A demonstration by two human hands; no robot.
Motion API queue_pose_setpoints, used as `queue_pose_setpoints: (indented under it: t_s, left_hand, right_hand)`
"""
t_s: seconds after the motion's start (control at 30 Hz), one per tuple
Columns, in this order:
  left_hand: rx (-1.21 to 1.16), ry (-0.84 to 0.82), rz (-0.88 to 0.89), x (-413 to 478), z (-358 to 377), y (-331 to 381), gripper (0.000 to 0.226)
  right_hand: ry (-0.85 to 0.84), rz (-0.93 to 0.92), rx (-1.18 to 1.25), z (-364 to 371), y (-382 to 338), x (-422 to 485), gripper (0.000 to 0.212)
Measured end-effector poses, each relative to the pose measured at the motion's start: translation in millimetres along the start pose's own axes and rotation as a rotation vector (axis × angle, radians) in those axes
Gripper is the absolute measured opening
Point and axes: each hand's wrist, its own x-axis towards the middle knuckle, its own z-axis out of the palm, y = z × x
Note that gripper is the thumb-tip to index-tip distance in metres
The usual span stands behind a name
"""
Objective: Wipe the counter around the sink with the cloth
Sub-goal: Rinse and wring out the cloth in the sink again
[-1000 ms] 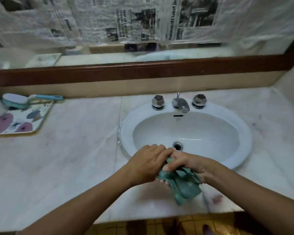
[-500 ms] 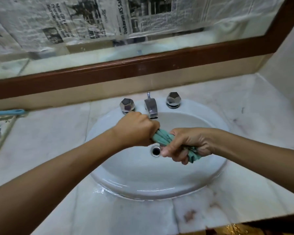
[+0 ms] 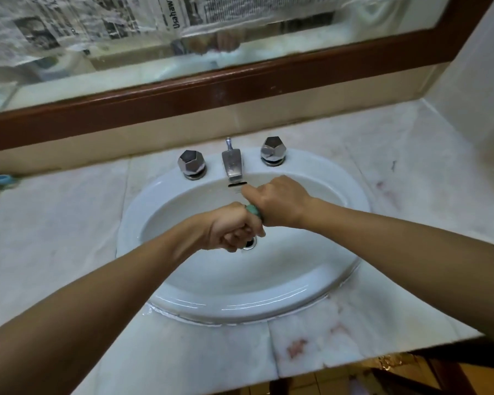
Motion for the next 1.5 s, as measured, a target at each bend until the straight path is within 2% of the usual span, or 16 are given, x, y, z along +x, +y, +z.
queue_pose_setpoints:
  t_s: [0.1,0.2,0.3,0.37,0.43,0.5,0.53,0.6,0.67,0.77,0.83,0.9,1.03,1.13,1.3,1.5]
  left_hand:
    - [-0.183,-0.216,-0.112,4.4,-1.9,-2.7,0.045]
    - [-0.177,-0.212,-0.116,3.2,-1.6,-4.1,0.041]
    - [0.08,-0.024,-0.045,2.3,0.1,-0.6,0.039]
    - [0.353,0.138,0.019,2.1,-3.5,8.2,0.029]
    - [0.642,0.245,0.035,0.7,-9.0,17.1,0.019]
    - [0.956,0.441,0.11,-0.9,-16.4,20.4,0.04]
    - [1.11,0.595,0.248,-3.0,-18.9,18.1,0.05]
    - [1.331,0.842,0.708,-8.3,-21.5,9.0,0.042]
    - [1.48,0.968,1.016,-13.5,-18.5,-0.4,0.028]
    - [1.496,1.047,1.057,-17.2,-16.5,1.4,0.028]
    - [1.44,1.057,0.985,-18.0,-24.0,7.3,0.022]
    - [1.429,1.025,0.87,-22.2,-28.9,12.9,0.023]
    - [1.304,0.88,0.498,-28.1,-20.6,23.6,0.023]
    - [0.974,0.622,0.344,-22.7,-18.9,24.9,0.026]
    - [0.34,0.303,0.203,-14.4,-23.3,11.4,0.034]
    - [0.031,0.02,0.057,-13.4,-32.9,2.3,0.04]
  right_hand:
    - [0.052,-0.025,-0.006,7.3,0.8,-2.0,0.045]
    - [0.068,-0.04,0.012,10.6,0.6,-2.4,0.043]
    - [-0.019,-0.003,-0.001,7.8,4.1,-7.1,0.044]
    - [-0.179,0.12,0.07,-0.7,1.7,-6.5,0.03]
    - [-0.342,0.294,0.252,-11.0,-3.4,-4.7,0.014]
    - [-0.439,0.471,0.56,-17.0,-4.7,-3.4,0.017]
    - [-0.499,0.558,0.744,-21.1,-2.8,-2.7,0.016]
    - [-0.631,0.719,1.082,-33.5,3.0,-1.5,0.012]
    - [-0.783,0.779,1.247,-45.2,9.6,0.9,0.014]
    - [-1.075,0.682,1.468,-57.5,13.4,8.8,0.027]
    - [-1.14,0.629,1.572,-64.5,12.9,13.7,0.031]
    - [-1.071,0.653,1.466,-69.0,10.8,17.7,0.033]
    - [-0.672,0.653,0.743,-69.1,-11.4,27.2,0.014]
    - [-0.515,0.537,0.382,-57.0,-23.5,28.0,0.033]
    - [-0.303,0.33,0.069,-38.8,-25.9,25.7,0.06]
    - [-0.166,0.159,-0.111,-24.5,-24.5,34.3,0.058]
